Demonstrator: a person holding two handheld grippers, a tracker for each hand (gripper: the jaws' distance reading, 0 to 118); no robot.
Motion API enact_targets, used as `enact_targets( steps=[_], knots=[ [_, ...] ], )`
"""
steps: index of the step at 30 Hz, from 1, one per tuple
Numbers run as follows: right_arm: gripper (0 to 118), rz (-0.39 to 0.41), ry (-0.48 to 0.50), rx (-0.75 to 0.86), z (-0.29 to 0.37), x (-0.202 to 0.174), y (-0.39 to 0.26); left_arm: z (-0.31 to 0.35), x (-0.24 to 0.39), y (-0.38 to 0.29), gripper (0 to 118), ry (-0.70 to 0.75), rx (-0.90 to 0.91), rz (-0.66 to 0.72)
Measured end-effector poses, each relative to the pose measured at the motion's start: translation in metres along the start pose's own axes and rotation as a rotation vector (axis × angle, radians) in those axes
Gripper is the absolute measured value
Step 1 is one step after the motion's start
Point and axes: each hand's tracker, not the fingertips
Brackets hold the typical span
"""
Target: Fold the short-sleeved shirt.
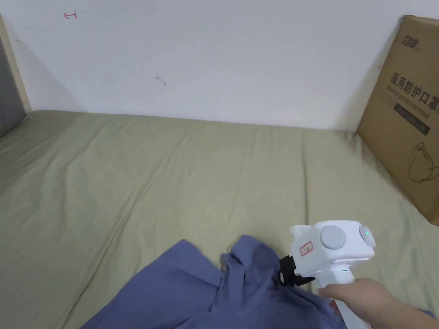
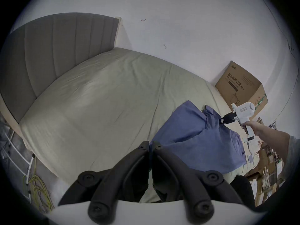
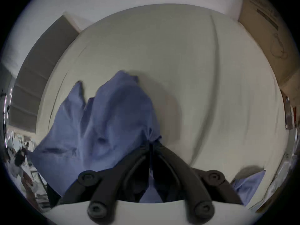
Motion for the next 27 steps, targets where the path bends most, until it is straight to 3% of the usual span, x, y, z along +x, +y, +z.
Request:
enact_targets(
  steps=[2,8,14,18,27],
  knots=[
    [1,0.022,-0.02,0.092,0.028,-0.001,-0.007,0.007,0.001,0.005,2,-0.006,0.017,-0.005],
    [1,-0.035,-0.035,0.328,0.156,0.016,-0.025,0.027,0.017,0.048,2,-0.06,0.11,-0.072],
    [1,-0.083,-0.097,0.528,0.291,0.027,-0.035,0.032,0.062,0.143,2,-0.112,0.182,-0.231],
    [1,-0.109,-0.166,0.708,0.375,0.013,-0.042,0.042,0.102,0.212,2,-0.114,0.253,-0.286],
    [1,-0.106,-0.242,0.843,0.483,-0.007,0.0,0.056,0.17,0.341,2,-0.121,0.347,-0.324]
  ],
)
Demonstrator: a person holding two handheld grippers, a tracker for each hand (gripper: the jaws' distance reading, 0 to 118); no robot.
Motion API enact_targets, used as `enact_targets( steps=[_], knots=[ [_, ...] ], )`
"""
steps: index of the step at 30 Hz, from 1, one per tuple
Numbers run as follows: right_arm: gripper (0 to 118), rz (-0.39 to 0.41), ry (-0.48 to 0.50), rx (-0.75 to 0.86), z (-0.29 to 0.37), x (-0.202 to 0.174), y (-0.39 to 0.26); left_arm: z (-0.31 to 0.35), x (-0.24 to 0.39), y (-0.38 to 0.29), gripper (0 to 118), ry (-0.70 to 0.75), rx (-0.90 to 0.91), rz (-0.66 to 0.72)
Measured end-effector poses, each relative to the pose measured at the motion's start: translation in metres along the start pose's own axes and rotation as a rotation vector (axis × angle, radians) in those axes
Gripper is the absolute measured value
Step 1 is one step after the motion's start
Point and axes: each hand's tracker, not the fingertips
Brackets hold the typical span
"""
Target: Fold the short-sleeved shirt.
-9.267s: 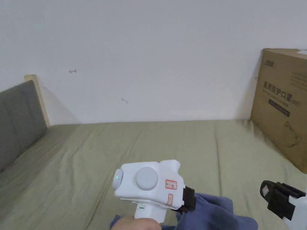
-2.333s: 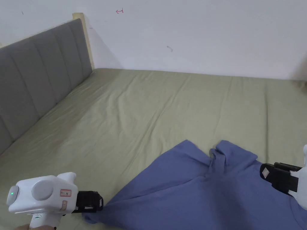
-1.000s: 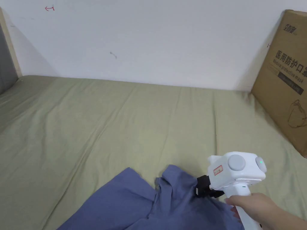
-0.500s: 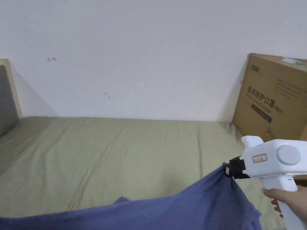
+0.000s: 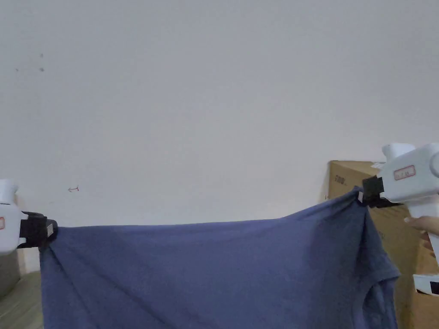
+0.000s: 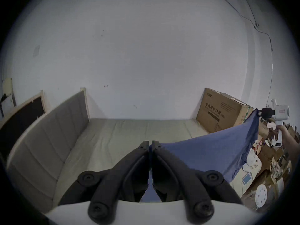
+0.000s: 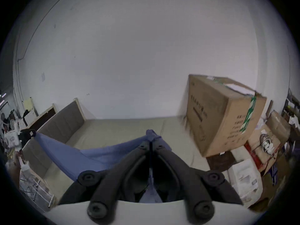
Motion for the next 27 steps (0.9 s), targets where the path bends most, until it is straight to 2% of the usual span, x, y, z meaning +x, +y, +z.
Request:
enact_targets(
  steps=[3,7,12,15,18,22,24,26,27],
  knots=[
    [1,0.002,-0.025,0.017,-0.013,-0.003,0.032,-0.016,0.001,0.032,2,0.015,0.024,-0.022],
    [1,0.085,-0.108,0.104,-0.04,-0.014,0.07,-0.046,-0.004,0.061,2,0.045,0.051,-0.007],
    [1,0.13,-0.133,0.122,-0.09,-0.031,0.108,-0.09,-0.008,0.081,2,0.128,0.077,-0.005],
    [1,0.109,-0.16,0.162,-0.12,-0.032,0.127,-0.114,-0.013,0.096,2,0.188,0.109,0.005],
    [1,0.023,-0.134,0.186,-0.147,-0.029,0.145,-0.136,-0.022,0.109,2,0.188,0.119,0.044],
    [1,0.003,-0.121,0.208,-0.178,-0.031,0.152,-0.162,-0.028,0.121,2,0.191,0.174,0.083],
    [1,0.032,-0.084,0.163,-0.204,-0.035,0.141,-0.183,-0.027,0.113,2,0.202,0.152,0.076],
    [1,0.073,-0.104,0.107,-0.229,-0.039,0.12,-0.207,-0.028,0.095,2,0.224,0.069,0.05],
    [1,0.068,-0.091,0.092,-0.243,-0.037,0.104,-0.217,-0.029,0.081,2,0.224,0.051,0.039]
  ],
)
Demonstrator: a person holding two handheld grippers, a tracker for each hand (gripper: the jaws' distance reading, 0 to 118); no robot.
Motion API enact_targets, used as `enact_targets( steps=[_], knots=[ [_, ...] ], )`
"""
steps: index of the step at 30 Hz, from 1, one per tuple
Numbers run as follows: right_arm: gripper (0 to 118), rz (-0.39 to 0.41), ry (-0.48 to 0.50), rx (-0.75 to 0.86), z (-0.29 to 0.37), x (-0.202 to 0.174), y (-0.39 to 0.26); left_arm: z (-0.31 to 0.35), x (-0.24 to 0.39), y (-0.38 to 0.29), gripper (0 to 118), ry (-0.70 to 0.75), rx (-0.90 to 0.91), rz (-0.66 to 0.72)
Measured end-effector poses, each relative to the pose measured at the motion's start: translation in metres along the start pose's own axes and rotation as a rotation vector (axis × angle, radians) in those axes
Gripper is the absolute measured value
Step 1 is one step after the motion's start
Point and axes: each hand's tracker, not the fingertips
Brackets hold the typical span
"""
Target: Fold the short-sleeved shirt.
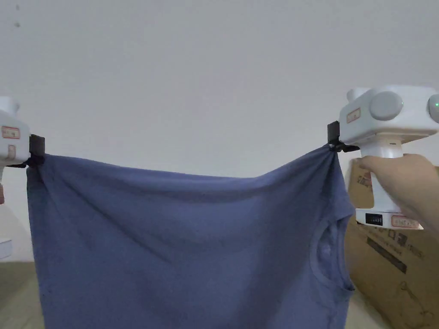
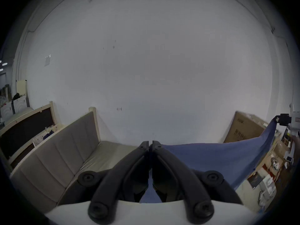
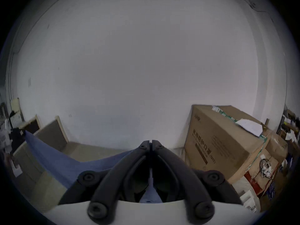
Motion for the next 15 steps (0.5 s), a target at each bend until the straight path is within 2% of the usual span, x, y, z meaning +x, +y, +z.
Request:
enact_targets(
  steps=[2,6,11,15],
  knots=[
    [1,-0.028,0.033,-0.038,-0.02,0.003,-0.043,-0.016,0.0,-0.038,2,-0.007,-0.059,0.019],
    [1,-0.067,0.062,-0.24,-0.053,0.018,-0.166,-0.035,-0.009,-0.132,2,-0.01,-0.214,0.001],
    [1,-0.175,0.111,-0.47,-0.043,0.042,-0.324,-0.013,-0.025,-0.261,2,-0.051,-0.406,0.043],
    [1,-0.138,0.143,-0.616,0.005,0.055,-0.421,0.034,-0.039,-0.35,2,-0.073,-0.556,0.017]
  ],
)
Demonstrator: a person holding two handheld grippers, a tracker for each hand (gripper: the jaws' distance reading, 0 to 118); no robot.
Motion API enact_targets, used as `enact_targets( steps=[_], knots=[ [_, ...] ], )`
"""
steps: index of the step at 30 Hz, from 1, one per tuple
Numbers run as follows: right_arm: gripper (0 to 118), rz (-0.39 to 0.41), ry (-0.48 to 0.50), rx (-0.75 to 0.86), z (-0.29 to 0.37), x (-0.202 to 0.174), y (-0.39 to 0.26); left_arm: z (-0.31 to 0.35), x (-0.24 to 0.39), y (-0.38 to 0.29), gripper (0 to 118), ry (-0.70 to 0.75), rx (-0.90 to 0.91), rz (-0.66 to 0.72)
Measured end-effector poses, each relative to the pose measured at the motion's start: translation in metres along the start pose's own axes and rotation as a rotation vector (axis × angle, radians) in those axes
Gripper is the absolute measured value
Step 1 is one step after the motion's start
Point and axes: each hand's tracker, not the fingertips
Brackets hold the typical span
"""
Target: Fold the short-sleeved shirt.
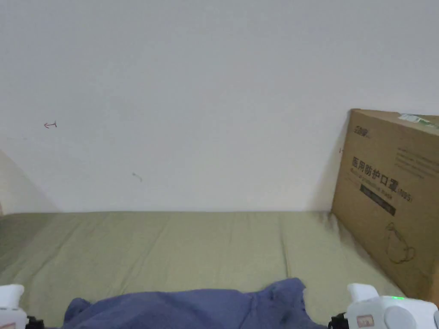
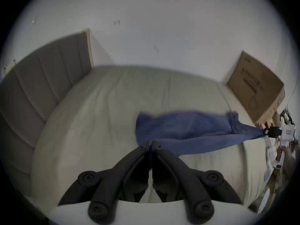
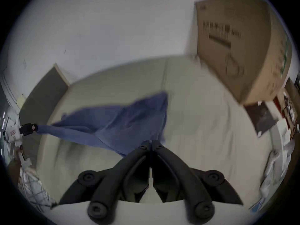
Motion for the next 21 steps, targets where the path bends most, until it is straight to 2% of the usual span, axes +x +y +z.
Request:
enact_targets(
  steps=[4,6,9,11,13,15,21],
  knots=[
    [1,0.014,0.015,-0.079,0.02,0.015,-0.082,0.015,-0.013,-0.081,2,-0.028,-0.112,0.009],
    [1,0.004,0.053,-0.121,0.039,0.019,-0.119,0.032,-0.018,-0.115,2,-0.046,-0.115,0.019],
    [1,0.039,0.03,-0.132,0.067,0.022,-0.163,0.059,-0.024,-0.151,2,-0.058,-0.134,0.03],
    [1,0.052,0.028,-0.142,0.084,0.024,-0.187,0.077,-0.029,-0.17,2,-0.081,-0.128,0.061],
    [1,0.018,0.049,-0.149,0.1,0.031,-0.207,0.093,-0.031,-0.186,2,-0.085,-0.134,0.054],
    [1,0.018,0.041,-0.155,0.114,0.035,-0.225,0.106,-0.03,-0.198,2,-0.091,-0.152,0.03],
    [1,0.065,0.042,-0.21,0.148,0.034,-0.262,0.136,-0.026,-0.231,2,-0.109,-0.193,-0.037]
  ],
)
